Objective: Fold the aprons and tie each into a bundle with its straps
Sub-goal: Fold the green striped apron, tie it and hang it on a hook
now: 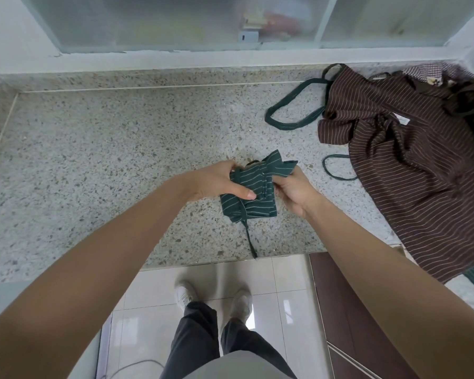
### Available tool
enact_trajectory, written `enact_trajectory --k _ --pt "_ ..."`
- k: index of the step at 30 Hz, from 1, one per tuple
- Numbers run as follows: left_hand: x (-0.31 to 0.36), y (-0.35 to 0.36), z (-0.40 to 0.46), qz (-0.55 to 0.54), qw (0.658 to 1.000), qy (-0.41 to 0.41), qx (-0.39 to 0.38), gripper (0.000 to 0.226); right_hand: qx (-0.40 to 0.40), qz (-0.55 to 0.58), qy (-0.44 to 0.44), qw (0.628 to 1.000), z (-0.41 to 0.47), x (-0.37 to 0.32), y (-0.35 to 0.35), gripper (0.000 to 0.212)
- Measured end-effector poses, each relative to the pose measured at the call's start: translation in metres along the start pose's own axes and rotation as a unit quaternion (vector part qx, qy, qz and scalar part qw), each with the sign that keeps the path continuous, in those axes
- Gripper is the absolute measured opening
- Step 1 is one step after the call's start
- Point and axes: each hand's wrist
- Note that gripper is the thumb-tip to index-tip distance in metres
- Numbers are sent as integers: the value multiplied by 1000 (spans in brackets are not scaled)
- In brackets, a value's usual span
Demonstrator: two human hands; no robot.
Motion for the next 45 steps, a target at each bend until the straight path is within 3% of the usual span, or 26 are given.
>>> enact_trajectory --k 4,6,8,11,13,15,17,20,22,25,27,30,34,40,45 --pt "-1 0 0 24 999 29 9 42 -5 19 54 998 1 -2 -6 21" --pt "-5 -2 1 66 996 48 36 39 14 -92 121 988 0 -5 -16 17" --pt "-10 -3 2 118 988 69 67 42 28 -296 125 947 -5 -13 -24 9" --pt "-15 -2 3 179 973 104 103 49 133 -520 -42 843 -10 -28 -21 15" --pt "-16 1 5 222 960 128 116 53 206 -547 -185 790 -14 -37 -11 14" --pt "-15 3 6 256 948 148 119 57 195 -509 -309 779 -15 -44 -2 18" --pt "-15 4 6 269 941 166 121 58 102 -488 -329 802 -9 -43 6 24" --pt "-15 6 7 257 940 182 130 58 -3 -416 -150 897 4 -31 12 22" --pt "-15 6 9 247 941 187 134 61 11 -304 -78 949 8 -20 12 16" --pt "-19 9 12 225 947 179 143 77 45 -158 -41 986 6 -9 12 13" --pt "-24 14 16 224 942 169 186 89 70 -100 -20 992 5 -3 14 13" --pt "-34 19 20 223 935 138 238 84 99 -66 19 993 8 3 17 16" --pt "-51 24 24 230 938 120 231 70 103 -154 45 982 15 17 23 20" --pt "-65 23 31 230 936 153 220 62 80 -171 118 975 21 31 31 15" --pt "-67 12 26 419 856 171 251 64 50 -174 131 975 21 41 34 14"
Point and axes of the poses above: each hand's wrist, its own z-axis towards the middle knuckle, its own y-axis out of the palm, x = y × z, and after that the axes turned 12 degrees about x, right-handed
